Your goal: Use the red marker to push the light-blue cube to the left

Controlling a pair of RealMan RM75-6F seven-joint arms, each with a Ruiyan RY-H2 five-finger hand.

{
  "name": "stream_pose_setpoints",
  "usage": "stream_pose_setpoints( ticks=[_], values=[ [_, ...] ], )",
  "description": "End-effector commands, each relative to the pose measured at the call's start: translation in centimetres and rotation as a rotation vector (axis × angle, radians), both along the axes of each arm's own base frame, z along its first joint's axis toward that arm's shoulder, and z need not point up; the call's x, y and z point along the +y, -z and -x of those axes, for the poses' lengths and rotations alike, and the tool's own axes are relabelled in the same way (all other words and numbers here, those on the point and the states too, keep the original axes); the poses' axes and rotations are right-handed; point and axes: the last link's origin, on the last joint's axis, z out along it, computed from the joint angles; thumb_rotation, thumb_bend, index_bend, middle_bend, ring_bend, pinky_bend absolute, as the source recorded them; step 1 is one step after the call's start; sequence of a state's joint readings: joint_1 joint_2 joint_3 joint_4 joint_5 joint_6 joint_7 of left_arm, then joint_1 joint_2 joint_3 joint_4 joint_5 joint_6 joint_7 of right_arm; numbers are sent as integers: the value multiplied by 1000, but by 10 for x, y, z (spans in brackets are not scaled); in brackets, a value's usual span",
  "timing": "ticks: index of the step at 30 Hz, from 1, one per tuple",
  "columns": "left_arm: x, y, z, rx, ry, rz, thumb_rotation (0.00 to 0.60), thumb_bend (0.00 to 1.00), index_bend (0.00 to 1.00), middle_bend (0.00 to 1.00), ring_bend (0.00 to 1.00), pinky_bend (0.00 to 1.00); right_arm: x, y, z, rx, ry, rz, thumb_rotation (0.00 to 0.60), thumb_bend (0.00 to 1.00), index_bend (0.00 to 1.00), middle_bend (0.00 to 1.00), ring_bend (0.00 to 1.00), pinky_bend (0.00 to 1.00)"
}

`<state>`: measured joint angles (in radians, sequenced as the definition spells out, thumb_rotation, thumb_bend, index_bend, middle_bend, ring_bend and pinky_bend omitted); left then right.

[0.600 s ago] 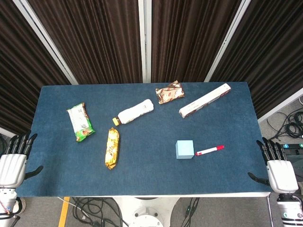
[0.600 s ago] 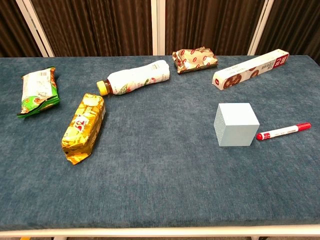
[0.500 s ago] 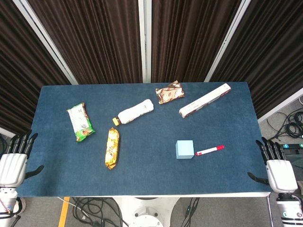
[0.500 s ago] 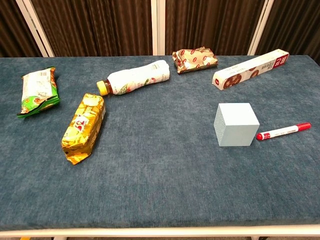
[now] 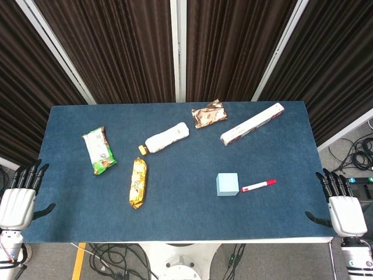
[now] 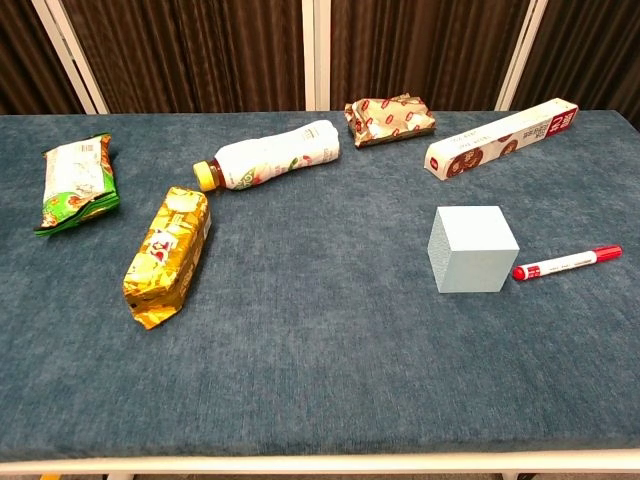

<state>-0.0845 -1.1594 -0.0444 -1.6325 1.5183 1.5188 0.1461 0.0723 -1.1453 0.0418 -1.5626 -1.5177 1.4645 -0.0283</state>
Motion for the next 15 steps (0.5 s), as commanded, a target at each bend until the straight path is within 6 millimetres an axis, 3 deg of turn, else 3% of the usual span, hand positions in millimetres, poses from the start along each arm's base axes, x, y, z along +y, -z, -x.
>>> stream_pose_setpoints(
  ticks=[1, 15],
  values=[
    [2, 1, 1, 2, -2, -2, 600, 0, 65, 42, 3, 70, -2, 0, 0, 0, -7, 9, 524, 0, 0, 0, 0, 0],
    [12, 1, 6, -8, -21, -16, 600, 0, 65, 42, 3, 70, -14, -1, 2, 14, -9, 4, 528, 0, 0, 0, 0, 0]
  ],
)
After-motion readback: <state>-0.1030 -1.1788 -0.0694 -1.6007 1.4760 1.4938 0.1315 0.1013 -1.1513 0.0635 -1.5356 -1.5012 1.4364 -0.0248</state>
